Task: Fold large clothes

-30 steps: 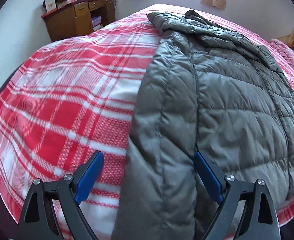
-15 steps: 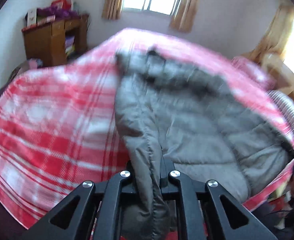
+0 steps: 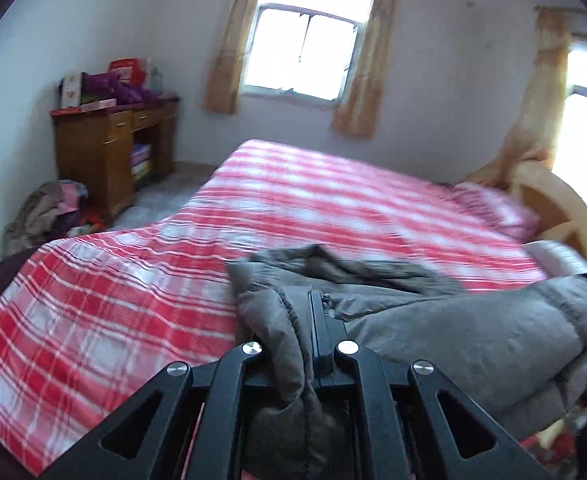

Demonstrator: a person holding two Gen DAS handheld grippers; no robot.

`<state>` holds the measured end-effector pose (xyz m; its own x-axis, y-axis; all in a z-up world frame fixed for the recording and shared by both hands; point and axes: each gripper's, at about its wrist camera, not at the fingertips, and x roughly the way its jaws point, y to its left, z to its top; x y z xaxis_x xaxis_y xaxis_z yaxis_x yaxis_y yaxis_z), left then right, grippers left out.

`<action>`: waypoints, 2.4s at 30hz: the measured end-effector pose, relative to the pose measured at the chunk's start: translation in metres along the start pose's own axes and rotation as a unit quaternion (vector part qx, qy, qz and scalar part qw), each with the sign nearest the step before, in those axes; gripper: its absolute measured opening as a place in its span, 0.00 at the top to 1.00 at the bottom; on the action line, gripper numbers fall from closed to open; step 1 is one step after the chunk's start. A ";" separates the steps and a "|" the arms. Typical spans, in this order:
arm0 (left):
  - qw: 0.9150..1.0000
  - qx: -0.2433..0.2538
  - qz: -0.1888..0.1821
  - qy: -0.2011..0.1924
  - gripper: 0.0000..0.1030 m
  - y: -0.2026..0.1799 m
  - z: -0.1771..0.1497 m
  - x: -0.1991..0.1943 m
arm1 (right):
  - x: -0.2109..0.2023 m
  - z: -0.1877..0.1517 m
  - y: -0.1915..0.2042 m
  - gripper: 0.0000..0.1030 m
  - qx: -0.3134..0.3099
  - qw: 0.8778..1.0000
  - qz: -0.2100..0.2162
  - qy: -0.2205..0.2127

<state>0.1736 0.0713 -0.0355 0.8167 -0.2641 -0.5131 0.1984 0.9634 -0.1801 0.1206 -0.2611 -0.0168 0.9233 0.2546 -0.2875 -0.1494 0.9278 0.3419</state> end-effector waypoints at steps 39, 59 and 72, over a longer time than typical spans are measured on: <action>0.951 -0.012 0.307 -0.012 0.11 -0.051 0.047 0.214 | 0.283 -0.010 0.008 0.13 -0.125 0.969 -0.198 0.073; 0.937 0.024 0.334 0.100 0.05 -0.049 0.000 0.338 | 0.360 -0.062 -0.035 0.13 -0.084 0.963 -0.201 0.157; 0.932 0.024 0.336 0.137 0.01 -0.043 -0.004 0.355 | 0.377 -0.070 -0.047 0.11 -0.061 0.955 -0.210 0.200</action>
<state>0.4528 -0.0637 -0.2128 0.5976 0.4034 -0.6929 -0.2781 0.9148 0.2928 0.4506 -0.1896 -0.2042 0.7061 -0.0861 -0.7029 0.1417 0.9897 0.0212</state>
